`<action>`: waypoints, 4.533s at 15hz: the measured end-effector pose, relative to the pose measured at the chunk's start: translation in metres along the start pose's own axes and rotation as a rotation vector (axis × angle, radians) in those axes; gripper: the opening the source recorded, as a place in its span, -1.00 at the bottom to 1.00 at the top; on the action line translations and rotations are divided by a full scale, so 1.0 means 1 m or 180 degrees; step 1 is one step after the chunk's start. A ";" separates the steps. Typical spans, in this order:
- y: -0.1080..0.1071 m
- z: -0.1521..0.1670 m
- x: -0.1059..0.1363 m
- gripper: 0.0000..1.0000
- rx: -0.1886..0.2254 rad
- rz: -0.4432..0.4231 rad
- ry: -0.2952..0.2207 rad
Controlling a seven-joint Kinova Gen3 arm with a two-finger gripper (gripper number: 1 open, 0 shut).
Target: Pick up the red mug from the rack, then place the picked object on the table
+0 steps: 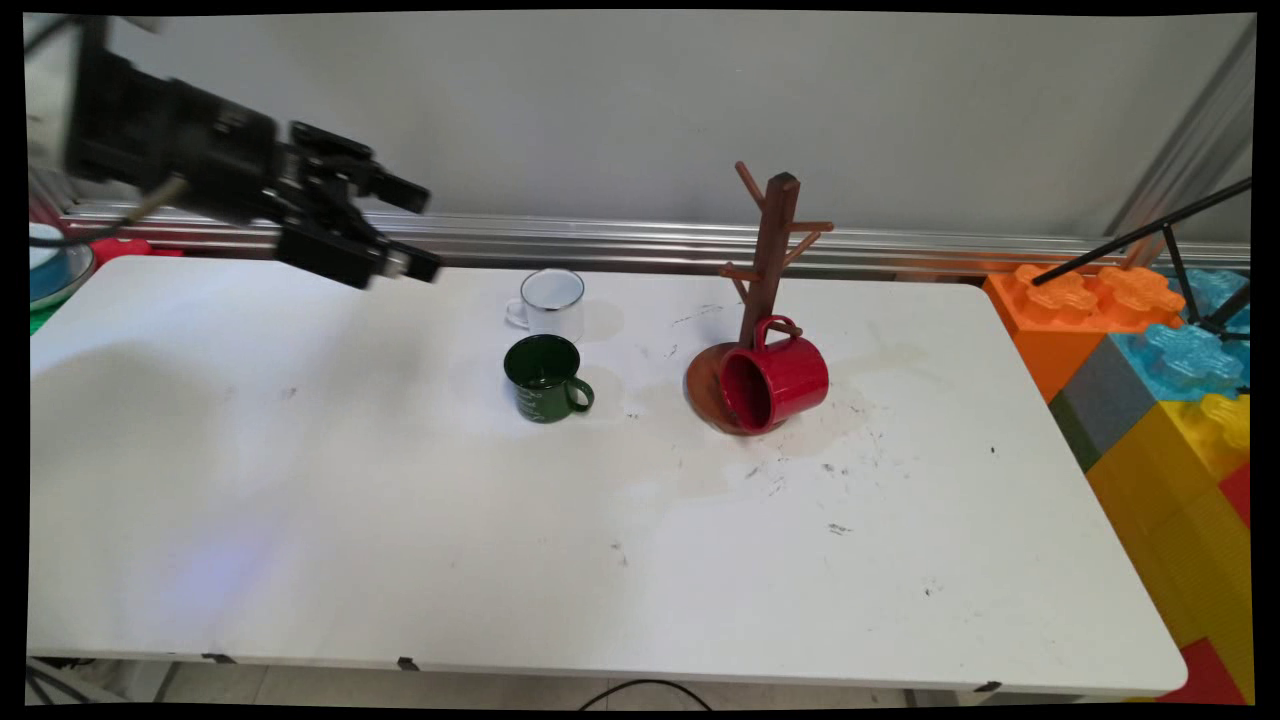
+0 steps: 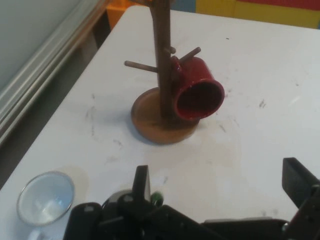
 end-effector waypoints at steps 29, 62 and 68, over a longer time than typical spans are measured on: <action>0.067 0.290 0.016 1.00 0.0150 -0.0933 0.0022; 0.092 0.389 -0.032 -1.00 0.0133 -0.1669 0.0510; 0.092 0.391 -0.034 -1.00 0.0156 -0.1677 0.0534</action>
